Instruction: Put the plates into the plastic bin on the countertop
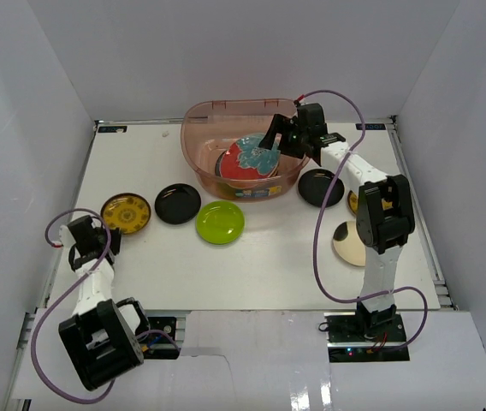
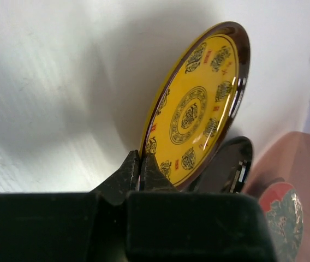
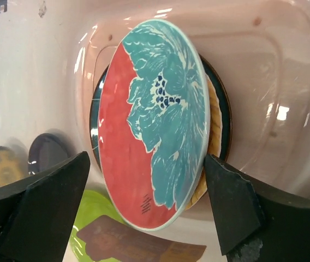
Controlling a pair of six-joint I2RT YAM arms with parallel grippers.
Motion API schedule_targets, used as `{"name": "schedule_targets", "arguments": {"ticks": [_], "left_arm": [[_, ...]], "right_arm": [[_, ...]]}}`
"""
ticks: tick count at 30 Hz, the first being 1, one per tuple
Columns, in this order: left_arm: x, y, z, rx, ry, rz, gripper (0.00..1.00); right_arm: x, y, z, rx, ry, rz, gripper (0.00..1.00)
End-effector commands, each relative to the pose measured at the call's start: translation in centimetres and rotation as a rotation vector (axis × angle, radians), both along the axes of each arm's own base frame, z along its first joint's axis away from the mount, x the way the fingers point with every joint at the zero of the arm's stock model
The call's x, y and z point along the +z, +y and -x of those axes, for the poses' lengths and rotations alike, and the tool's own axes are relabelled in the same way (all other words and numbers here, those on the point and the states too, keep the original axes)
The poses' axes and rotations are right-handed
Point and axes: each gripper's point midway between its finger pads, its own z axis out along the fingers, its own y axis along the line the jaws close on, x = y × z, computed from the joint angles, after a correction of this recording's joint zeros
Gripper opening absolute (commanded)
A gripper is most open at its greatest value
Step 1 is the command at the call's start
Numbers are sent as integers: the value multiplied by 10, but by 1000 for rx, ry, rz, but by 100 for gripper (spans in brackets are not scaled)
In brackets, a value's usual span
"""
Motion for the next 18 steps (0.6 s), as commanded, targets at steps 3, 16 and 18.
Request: {"name": "schedule_targets", "arguments": {"ticks": [3, 16, 18], "left_arm": [[79, 5, -26, -95, -176, -135, 0], [142, -33, -33, -243, -348, -54, 0], [178, -47, -40, -304, -443, -33, 0]], "right_arm": [[104, -5, -3, 32, -250, 39, 90], [94, -20, 146, 122, -313, -78, 91], [90, -17, 180, 109, -310, -153, 71]]}}
